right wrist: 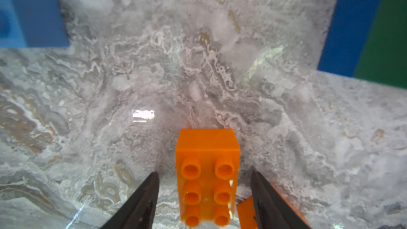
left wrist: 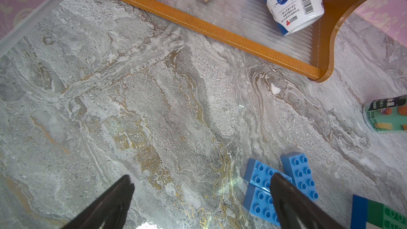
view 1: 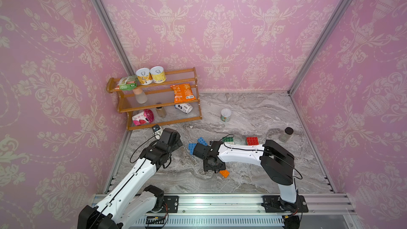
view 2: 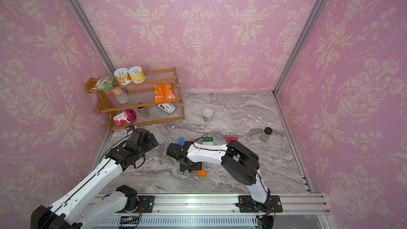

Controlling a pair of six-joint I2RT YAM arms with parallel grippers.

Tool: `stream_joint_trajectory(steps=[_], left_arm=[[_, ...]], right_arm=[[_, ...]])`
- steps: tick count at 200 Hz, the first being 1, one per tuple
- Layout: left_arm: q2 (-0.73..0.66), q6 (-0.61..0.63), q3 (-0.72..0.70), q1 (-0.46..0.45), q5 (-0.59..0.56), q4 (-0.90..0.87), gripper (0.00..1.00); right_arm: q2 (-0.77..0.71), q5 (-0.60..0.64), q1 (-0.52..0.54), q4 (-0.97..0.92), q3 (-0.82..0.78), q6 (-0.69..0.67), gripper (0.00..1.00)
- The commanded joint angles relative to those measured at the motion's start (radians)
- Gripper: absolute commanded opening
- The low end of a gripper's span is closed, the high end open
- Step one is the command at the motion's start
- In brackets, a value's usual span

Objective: Assemble a rectangle with lego
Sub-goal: Place the lego brick at the center of the board, then assemble the lego brick with the lego brick.

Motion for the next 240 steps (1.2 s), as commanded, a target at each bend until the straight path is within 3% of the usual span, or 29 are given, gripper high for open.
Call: stream_joint_trajectory(steps=[1,33,88,133,204,240], left_arm=[[-0.035,-0.022,-0.015,0.009,0.011,-0.018,0.99],[-0.047,-0.018,-0.005,0.008,-0.006,-0.017,0.99],[-0.044,-0.024,-0.007,0.008,-0.015,-0.016,0.99],[-0.072,-0.046,-0.023,0.009,-0.017,-0.029,0.99],[-0.097,-0.067,-0.032,0.009,-0.02,-0.047,0.99],[-0.105,-0.08,-0.038,0.009,-0.013,-0.045,0.99]], right_arm=[[-0.068,0.048,0.004,-0.066,0.013,-0.021,0.71],[-0.157,0.052,-0.011,-0.044,-0.037,-0.054,0.8],[-0.29,-0.068,-0.071,0.138,-0.309,-0.132,0.88],[-0.28,-0.114,-0.073,0.201,-0.377,-0.197,0.89],[-0.253,-0.157,-0.045,0.197,-0.373,-0.221,0.8],[-0.25,-0.143,-0.006,0.156,-0.364,-0.194,0.7]])
